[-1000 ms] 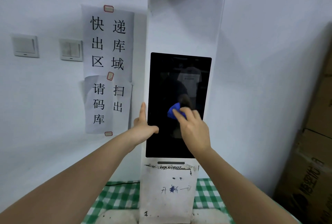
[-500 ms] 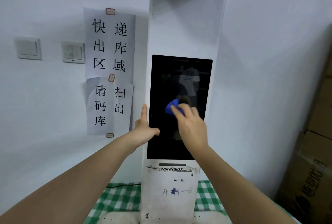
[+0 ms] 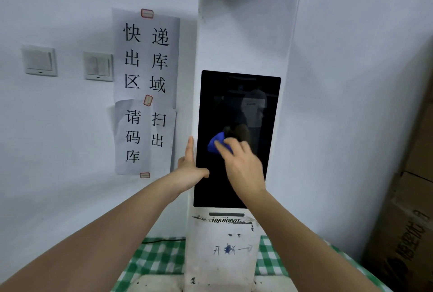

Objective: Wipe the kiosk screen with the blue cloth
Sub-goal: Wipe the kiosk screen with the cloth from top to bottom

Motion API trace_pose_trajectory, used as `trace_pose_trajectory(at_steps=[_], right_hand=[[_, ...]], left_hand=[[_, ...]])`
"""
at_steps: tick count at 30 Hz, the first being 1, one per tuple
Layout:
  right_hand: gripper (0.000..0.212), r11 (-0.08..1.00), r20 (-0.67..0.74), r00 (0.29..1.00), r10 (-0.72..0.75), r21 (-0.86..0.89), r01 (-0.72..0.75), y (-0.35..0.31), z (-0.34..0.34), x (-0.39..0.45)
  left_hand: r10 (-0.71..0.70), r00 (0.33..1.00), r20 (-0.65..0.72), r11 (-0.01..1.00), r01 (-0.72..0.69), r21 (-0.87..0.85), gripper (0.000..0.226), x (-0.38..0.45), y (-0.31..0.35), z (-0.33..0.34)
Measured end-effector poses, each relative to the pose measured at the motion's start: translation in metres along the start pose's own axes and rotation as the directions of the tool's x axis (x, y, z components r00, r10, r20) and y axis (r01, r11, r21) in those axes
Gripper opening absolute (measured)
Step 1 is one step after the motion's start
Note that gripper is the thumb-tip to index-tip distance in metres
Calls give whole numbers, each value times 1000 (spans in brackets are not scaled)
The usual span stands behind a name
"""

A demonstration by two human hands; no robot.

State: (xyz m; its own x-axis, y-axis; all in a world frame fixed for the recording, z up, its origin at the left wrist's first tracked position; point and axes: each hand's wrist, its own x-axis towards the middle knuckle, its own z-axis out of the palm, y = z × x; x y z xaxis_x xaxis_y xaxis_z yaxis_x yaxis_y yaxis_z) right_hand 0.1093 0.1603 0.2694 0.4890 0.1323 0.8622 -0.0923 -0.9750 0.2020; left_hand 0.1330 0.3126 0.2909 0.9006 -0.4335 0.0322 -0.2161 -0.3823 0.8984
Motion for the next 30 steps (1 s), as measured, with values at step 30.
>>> trace_pose_trajectory(at_steps=[30], right_hand=[[64, 998, 21, 998, -57, 20, 57, -24, 6, 12]], left_hand=[[-21, 999, 36, 998, 23, -61, 84, 6, -23, -8]])
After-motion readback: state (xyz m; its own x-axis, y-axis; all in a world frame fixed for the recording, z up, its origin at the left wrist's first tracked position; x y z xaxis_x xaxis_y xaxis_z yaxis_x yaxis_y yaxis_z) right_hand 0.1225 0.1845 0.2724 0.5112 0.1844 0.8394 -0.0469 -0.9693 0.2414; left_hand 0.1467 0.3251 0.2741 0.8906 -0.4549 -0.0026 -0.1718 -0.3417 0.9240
